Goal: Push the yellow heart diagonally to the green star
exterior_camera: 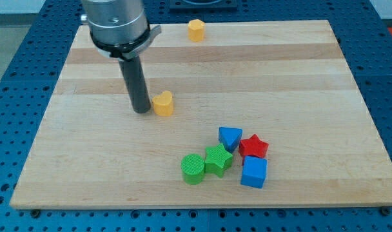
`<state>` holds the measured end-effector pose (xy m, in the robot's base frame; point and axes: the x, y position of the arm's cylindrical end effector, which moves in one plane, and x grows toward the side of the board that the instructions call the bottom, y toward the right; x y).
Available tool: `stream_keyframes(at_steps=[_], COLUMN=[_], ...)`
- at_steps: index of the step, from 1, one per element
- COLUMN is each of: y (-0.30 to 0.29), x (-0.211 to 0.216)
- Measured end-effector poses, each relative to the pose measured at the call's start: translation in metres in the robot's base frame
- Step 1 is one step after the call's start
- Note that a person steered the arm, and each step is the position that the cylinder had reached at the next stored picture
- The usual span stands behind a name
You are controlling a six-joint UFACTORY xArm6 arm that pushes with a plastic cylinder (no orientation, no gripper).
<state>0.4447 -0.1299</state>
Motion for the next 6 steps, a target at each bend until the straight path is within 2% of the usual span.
stream_keyframes(at_steps=[1,3,4,5,6], y=[-0.033,-0.013,0.015,0.023,0.012], x=[-0.017,-0.063,-0.022,0.043,0.055])
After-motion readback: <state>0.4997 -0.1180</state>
